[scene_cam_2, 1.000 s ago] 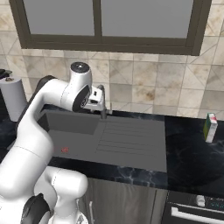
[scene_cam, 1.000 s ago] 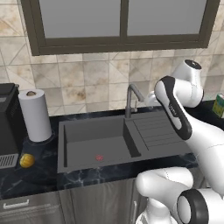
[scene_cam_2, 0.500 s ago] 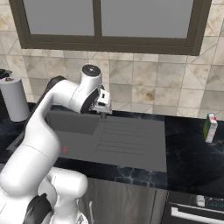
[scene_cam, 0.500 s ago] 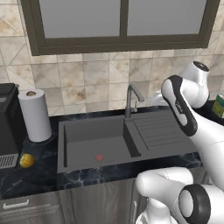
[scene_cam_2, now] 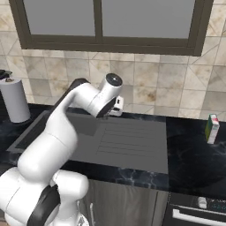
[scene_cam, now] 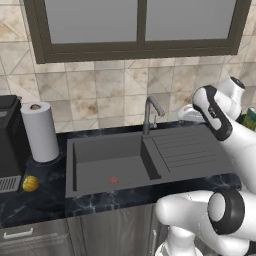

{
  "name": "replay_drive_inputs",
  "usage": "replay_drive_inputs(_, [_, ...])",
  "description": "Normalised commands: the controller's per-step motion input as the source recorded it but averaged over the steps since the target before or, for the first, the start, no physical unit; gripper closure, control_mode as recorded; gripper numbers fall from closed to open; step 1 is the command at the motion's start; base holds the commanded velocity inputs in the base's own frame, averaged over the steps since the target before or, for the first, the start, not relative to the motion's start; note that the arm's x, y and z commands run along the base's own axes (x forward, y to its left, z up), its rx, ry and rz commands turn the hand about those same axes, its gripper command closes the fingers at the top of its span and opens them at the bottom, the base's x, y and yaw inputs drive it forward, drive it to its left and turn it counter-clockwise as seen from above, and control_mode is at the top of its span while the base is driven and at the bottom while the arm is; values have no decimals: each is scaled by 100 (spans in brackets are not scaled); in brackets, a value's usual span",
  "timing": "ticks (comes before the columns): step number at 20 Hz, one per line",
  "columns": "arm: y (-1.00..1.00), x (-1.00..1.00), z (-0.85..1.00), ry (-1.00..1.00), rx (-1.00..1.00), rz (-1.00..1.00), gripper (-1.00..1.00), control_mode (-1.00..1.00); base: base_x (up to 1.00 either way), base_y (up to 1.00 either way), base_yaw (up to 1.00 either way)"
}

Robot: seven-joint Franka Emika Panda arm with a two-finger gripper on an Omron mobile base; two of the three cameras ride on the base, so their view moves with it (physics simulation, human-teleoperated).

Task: Turn on the sink faucet. Then move the squash from the counter to the sink. Turn off the sink. Move the vegetable from the sink to the pot next to the stove. Finally move the pot to the rear left burner.

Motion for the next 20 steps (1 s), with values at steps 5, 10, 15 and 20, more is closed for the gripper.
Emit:
replay_drive_inputs(5, [-17,16,-17,-21,9,23,-100,-100,0,0,0])
replay_drive_inputs(10, [-10,5,-13,-20,8,28,-100,-100,0,0,0])
replay_drive_inputs(15, [-6,25,-12,-18,10,26,-100,-100,0,0,0])
replay_drive_inputs(20, [-3,35,-18,-24,7,26,-100,-100,0,0,0])
